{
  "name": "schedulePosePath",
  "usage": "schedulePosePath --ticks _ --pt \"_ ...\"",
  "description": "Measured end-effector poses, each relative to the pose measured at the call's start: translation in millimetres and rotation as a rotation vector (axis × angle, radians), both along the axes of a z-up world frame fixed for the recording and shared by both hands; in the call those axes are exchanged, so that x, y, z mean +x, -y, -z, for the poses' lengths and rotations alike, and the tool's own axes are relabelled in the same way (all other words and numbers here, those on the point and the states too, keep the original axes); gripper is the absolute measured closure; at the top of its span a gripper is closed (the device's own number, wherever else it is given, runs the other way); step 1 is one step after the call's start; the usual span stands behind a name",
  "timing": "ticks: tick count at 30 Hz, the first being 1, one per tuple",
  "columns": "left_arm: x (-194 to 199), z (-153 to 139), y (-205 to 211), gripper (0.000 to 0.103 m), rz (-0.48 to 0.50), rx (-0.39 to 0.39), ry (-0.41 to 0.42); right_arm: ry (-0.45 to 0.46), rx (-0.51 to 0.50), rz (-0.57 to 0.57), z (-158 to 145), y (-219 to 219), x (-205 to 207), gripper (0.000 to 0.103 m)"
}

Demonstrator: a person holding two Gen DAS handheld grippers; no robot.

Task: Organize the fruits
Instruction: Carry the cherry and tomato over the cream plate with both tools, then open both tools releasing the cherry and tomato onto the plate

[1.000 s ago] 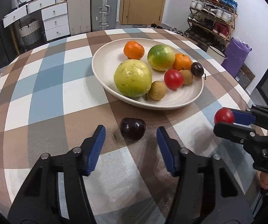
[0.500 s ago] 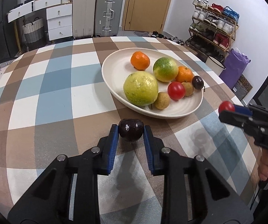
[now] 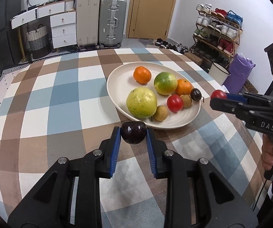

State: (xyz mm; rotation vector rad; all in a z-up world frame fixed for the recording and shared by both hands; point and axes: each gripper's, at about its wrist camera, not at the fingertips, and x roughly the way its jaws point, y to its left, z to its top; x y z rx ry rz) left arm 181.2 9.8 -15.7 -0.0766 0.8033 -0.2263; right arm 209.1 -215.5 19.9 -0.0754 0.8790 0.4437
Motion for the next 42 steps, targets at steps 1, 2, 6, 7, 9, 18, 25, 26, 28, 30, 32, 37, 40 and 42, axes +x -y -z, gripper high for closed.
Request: schedulePosePath --ticks 1,2,6,7,9,18,25,26,28,30,32,37,40,42 --pt "0 -3 -1 0.079 -0.005 0.001 0.008 -0.003 -0.001 -0.004 0 -2 1 0.071" --pt "2 -5 -1 0.079 -0.008 0.000 0.012 -0.002 -0.004 -0.010 1 -5 2 0.071" --pt "9 -16 -1 0.079 -0.014 0.000 0.037 0.008 0.013 -0.027 -1 -13 7 0.071" --pt "11 -21 -2 0.079 -0.016 -0.001 0.049 0.003 0.017 -0.033 -2 -15 9 0.071" --pt "14 -26 -3 0.079 -0.019 -0.006 0.062 0.010 0.010 -0.038 -3 -19 12 0.071" --pt "43 -33 3 0.079 -0.024 0.027 0.071 -0.008 0.009 -0.067 7 -32 26 0.071" --pt "62 -28 17 0.079 0.002 0.049 0.072 -0.013 0.006 -0.066 14 -35 43 0.071" --pt "65 -28 19 0.079 0.006 0.049 0.071 -0.010 0.001 -0.066 15 -35 45 0.071" --pt "71 -26 22 0.079 0.011 0.048 0.068 -0.011 0.001 -0.060 16 -34 50 0.071" --pt "76 -24 24 0.079 0.014 0.043 0.062 -0.025 0.005 -0.056 18 -34 55 0.071" --pt "81 -20 26 0.079 0.017 0.042 0.052 -0.027 -0.001 -0.059 20 -35 57 0.070" --pt "90 -11 34 0.079 0.017 0.056 0.029 -0.023 0.001 -0.071 22 -37 60 0.071" --pt "92 -9 36 0.078 0.009 0.070 0.025 -0.016 -0.003 -0.080 22 -39 60 0.070" --pt "92 -10 34 0.078 0.003 0.067 0.024 -0.004 -0.008 -0.085 20 -40 58 0.069"
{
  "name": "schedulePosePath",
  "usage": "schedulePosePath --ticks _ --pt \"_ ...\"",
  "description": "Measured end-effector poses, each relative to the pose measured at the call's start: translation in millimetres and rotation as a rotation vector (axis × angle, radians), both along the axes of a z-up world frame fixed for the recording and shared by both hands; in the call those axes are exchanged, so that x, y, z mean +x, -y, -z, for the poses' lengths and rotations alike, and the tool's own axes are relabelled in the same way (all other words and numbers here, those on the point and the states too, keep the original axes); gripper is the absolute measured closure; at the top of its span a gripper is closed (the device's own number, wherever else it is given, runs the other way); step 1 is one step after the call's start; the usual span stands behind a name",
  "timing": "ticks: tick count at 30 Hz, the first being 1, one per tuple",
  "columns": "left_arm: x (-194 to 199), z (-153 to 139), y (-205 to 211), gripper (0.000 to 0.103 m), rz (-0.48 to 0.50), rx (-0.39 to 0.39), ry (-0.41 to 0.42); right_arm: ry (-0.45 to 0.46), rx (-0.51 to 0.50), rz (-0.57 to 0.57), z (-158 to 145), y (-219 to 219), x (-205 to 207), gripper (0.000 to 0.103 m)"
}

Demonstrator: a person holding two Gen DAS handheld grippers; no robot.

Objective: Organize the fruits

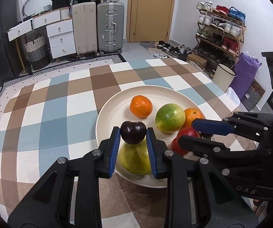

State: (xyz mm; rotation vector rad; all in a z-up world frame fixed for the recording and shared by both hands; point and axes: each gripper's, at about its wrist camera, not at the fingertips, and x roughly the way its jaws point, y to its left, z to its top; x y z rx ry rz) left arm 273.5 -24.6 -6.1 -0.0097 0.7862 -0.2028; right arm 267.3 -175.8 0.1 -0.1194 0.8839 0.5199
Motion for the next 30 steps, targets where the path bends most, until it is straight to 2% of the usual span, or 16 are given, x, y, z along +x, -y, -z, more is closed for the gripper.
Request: schedulePosePath --ticks 3,4,5,6,8,9,10,14,16,23,30 --pt "-2 -2 -3 0.076 -0.007 -0.002 0.001 0.023 0.030 0.009 -6 4 -3 0.054" --pt "-3 -4 -4 0.073 -0.012 -0.001 0.002 0.031 0.033 0.010 -8 6 -4 0.053" --pt "-5 -6 -6 0.064 -0.014 -0.004 0.004 0.034 0.031 0.015 -9 9 -6 0.053" --pt "-7 -7 -7 0.049 -0.016 -0.010 0.007 0.036 0.032 0.020 -10 10 -7 0.051" --pt "-16 -13 -14 0.033 -0.029 -0.034 0.035 0.042 0.046 0.036 -13 17 -10 0.040" --pt "-19 -15 -15 0.025 -0.033 -0.041 0.048 0.044 0.061 0.042 -14 22 -12 0.030" --pt "-24 -18 -18 0.021 -0.040 -0.047 0.062 0.046 0.075 0.043 -15 26 -15 0.022" --pt "-44 -30 -24 0.015 -0.057 -0.049 0.109 0.063 0.106 0.060 -20 41 -26 0.010" --pt "-55 -35 -26 0.002 -0.076 -0.037 0.133 0.087 0.112 0.063 -22 46 -33 0.001" --pt "-91 -39 -28 0.001 -0.096 -0.027 0.185 0.160 0.125 0.064 -21 67 -57 0.001" --pt "-121 -22 -30 0.001 -0.145 -0.036 0.216 0.220 0.148 0.052 -15 81 -76 0.001"
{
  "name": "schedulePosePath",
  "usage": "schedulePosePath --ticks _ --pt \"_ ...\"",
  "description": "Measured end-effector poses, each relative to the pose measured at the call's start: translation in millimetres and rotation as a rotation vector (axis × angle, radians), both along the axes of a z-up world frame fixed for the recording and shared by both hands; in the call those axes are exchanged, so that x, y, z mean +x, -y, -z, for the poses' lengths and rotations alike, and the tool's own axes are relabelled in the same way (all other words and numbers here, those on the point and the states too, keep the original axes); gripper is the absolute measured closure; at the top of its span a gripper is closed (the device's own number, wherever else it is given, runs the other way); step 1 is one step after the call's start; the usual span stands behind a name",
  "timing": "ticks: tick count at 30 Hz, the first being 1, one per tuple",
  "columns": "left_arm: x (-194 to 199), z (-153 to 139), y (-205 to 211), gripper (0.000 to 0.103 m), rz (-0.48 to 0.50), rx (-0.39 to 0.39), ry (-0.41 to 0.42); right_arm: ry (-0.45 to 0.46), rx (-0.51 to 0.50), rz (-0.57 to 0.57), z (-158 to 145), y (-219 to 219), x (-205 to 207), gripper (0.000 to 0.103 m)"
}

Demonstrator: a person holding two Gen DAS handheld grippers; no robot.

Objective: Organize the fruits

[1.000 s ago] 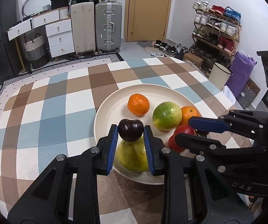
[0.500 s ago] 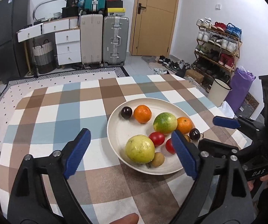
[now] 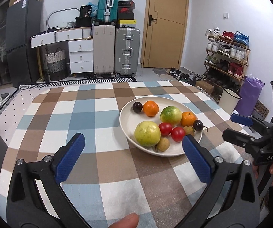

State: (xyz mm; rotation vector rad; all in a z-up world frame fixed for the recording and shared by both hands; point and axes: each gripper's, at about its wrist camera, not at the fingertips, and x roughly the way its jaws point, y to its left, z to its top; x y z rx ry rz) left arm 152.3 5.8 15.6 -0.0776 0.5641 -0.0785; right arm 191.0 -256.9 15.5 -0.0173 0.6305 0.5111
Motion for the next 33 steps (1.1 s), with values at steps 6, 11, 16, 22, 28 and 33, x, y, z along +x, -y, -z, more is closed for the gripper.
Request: schedulePosePath --ticks 6,11,16,22,28,33 --pt "-9 15 2 0.001 -0.029 -0.014 0.019 0.040 0.009 -0.010 1 -1 -9 0.001" --pt "-9 23 5 0.001 -0.046 0.007 0.027 0.067 -0.004 -0.013 3 -4 -12 0.001" --pt "-9 23 4 0.001 -0.042 0.002 0.036 0.094 -0.008 -0.007 2 -3 -17 0.000" --pt "-9 23 4 0.001 -0.040 0.009 0.032 0.124 0.010 0.008 -1 2 -22 0.000" --pt "-7 24 7 0.001 -0.025 0.021 0.028 0.131 0.043 0.027 -3 9 -23 0.000" --pt "-7 24 8 0.001 -0.027 0.018 0.028 0.135 0.044 0.032 -4 10 -24 0.000"
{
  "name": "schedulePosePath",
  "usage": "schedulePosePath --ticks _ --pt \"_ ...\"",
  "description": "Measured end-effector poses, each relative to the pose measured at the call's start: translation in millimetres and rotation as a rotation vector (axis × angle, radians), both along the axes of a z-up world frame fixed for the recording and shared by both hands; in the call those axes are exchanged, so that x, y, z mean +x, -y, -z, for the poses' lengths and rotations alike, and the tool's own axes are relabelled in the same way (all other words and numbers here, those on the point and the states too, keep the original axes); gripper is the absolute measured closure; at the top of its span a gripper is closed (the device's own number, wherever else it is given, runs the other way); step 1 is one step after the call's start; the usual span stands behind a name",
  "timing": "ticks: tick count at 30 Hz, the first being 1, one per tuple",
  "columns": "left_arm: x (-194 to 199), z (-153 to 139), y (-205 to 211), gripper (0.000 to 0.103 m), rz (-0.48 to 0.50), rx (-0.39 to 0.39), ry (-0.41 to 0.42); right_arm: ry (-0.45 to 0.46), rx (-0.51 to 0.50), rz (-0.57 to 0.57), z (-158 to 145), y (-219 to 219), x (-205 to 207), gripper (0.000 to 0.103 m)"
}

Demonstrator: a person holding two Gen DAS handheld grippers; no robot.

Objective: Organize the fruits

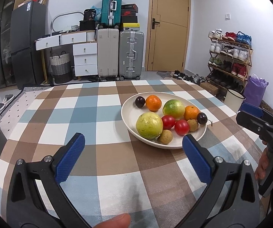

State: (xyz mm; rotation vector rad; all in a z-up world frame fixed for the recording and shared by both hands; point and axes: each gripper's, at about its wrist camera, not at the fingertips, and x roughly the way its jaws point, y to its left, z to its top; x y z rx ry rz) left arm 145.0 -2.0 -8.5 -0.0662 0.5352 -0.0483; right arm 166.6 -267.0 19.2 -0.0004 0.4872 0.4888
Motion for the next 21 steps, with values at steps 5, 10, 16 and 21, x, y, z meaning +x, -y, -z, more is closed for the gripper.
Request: schedulePosePath --ticks 5,10,16,21 --pt "0.1 0.1 0.2 0.001 0.000 0.000 0.001 0.009 -0.006 -0.005 -0.4 -1.3 -3.3 0.000" --pt "0.2 0.2 -0.2 0.001 0.000 -0.001 -0.001 0.008 -0.005 -0.004 -0.9 -1.5 -4.4 0.000" --pt "-0.2 -0.1 -0.1 0.001 -0.004 -0.003 0.001 0.009 -0.005 -0.003 -0.9 -1.6 -4.2 0.000" --pt "-0.2 -0.1 -0.5 0.001 -0.004 -0.003 0.002 0.008 -0.004 -0.007 -0.8 -1.6 -3.4 0.000"
